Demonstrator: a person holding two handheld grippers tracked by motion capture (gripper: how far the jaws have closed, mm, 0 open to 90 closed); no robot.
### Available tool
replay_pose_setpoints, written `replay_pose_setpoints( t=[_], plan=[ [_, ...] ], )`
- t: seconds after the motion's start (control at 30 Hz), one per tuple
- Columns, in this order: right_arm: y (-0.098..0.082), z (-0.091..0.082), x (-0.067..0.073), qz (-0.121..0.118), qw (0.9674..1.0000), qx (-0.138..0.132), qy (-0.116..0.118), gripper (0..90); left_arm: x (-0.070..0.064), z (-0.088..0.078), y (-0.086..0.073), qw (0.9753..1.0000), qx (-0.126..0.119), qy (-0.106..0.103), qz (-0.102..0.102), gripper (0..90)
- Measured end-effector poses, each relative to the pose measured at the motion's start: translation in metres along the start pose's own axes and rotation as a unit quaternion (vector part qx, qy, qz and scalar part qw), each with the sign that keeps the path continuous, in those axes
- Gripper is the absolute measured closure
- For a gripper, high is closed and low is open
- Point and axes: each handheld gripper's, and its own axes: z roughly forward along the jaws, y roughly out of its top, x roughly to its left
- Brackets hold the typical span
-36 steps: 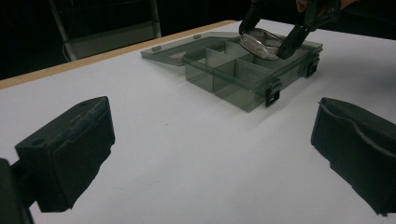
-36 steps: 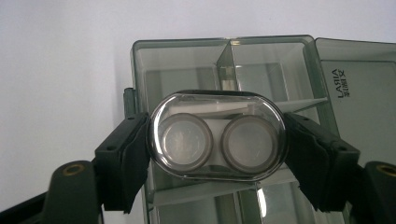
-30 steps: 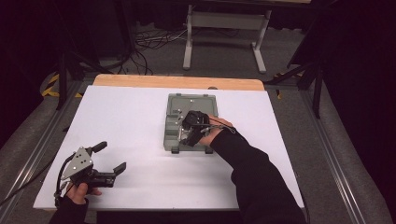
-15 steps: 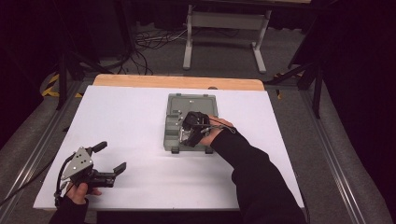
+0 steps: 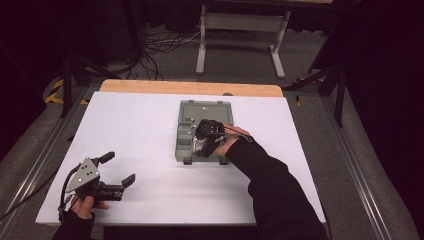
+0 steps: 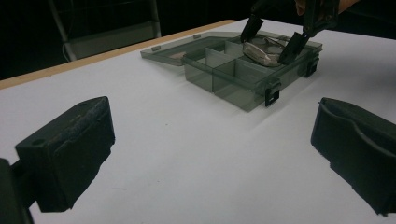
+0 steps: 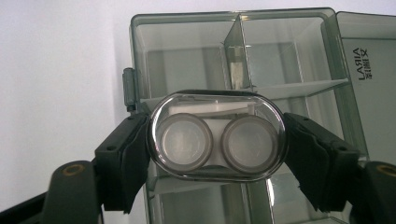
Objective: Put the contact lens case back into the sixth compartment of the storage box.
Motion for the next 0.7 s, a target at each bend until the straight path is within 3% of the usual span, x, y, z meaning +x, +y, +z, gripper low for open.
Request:
replay_pose_setpoints(
  t=[0.3,0.7],
  plan=[
    [0.0001,0.0011,-0.0002,0.002,0.9999,-0.009,0.010,25.2,0.0000,-0.0002,0.0001,1.0000,0.000,0.000,0.000,0.4],
    [0.0004,-0.0039,-0.0002,0.006,0.9997,-0.023,0.005,20.7,0.0002,-0.0006,0.0004,1.0000,0.000,0.000,0.000,0.5]
  ],
)
